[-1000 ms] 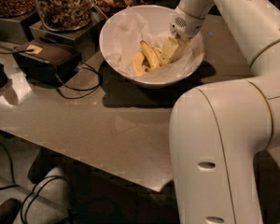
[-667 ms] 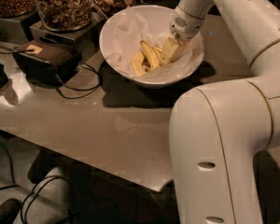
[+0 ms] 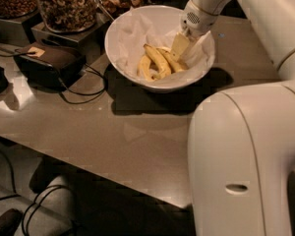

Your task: Pick banana from white bowl

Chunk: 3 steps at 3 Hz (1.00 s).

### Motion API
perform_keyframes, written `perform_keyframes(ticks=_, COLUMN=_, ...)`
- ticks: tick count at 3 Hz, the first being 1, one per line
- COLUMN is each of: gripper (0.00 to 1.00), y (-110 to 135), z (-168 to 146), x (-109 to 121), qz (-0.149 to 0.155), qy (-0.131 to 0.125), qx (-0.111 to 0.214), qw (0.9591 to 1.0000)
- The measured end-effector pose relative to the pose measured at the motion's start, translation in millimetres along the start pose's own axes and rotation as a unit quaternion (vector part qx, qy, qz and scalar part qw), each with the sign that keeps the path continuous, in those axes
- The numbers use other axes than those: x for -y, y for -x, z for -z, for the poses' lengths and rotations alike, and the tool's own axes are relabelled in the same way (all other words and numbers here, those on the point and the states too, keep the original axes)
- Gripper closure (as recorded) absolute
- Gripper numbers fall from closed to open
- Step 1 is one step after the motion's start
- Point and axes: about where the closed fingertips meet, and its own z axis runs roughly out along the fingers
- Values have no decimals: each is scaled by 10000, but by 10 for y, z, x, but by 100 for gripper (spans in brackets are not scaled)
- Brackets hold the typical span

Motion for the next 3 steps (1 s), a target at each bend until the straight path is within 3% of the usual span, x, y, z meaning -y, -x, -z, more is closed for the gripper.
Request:
perform_keyframes(ticks=2, gripper=100, y=-72, z=708, x=-412, qz=318, qy=-474, qx=523, qw=9970)
perform_keyframes(ticks=3, gripper=100, y=-79, z=756, x=-445, qz=330, qy=-493, qx=554, qw=9967)
